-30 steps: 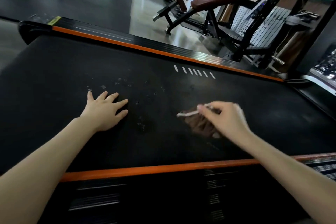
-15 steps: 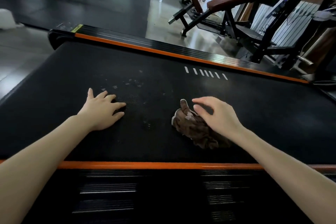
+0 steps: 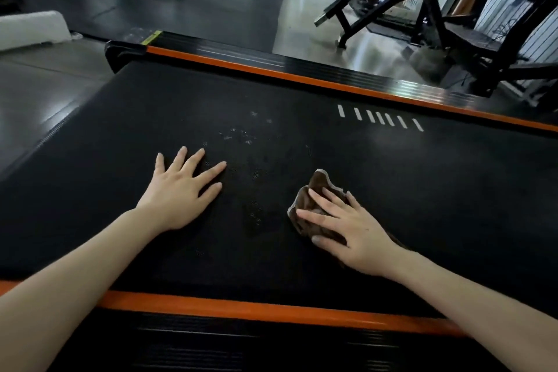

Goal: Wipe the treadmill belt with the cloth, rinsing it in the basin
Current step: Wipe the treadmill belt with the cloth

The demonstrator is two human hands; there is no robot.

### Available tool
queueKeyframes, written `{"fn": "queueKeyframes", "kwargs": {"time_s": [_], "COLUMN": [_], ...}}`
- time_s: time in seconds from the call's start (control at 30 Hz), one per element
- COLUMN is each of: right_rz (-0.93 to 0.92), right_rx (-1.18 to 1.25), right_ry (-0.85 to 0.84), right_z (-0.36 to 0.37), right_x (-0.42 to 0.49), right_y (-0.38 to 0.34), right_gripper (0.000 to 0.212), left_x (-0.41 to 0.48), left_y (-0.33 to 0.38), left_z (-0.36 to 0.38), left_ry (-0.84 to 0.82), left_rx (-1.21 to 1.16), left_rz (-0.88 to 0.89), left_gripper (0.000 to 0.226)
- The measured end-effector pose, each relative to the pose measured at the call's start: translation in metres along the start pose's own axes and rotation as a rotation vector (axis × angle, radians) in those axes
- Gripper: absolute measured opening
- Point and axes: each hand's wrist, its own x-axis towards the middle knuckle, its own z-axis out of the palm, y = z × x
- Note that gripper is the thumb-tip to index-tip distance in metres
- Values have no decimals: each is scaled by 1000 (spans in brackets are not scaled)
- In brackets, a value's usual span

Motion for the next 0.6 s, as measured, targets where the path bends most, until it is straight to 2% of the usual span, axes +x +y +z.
{"fn": "queueKeyframes", "kwargs": {"time_s": [0.07,0.17,0.27,0.4,0.6], "right_rz": [44,218,320,209,-15], "right_rx": [82,205,119,117,-87], "right_ry": [33,43,12,4,-143], "right_z": [-5,-16,-17,-8,-25], "right_x": [28,90,134,111,40], "right_y": [4,19,13,-22,-46], "right_gripper": [37,36,46,52,81], "left_x": [1,1,1,1,0], "left_y": [-1,-1,-1,-1,-2], "left_z": [2,4,3,3,5], "left_ry": [4,16,14,26,57], "left_rx": [12,-3,-2,-11,9], "left_rz": [3,-8,-18,-10,0], "left_gripper": [55,54,56,80,80]}}
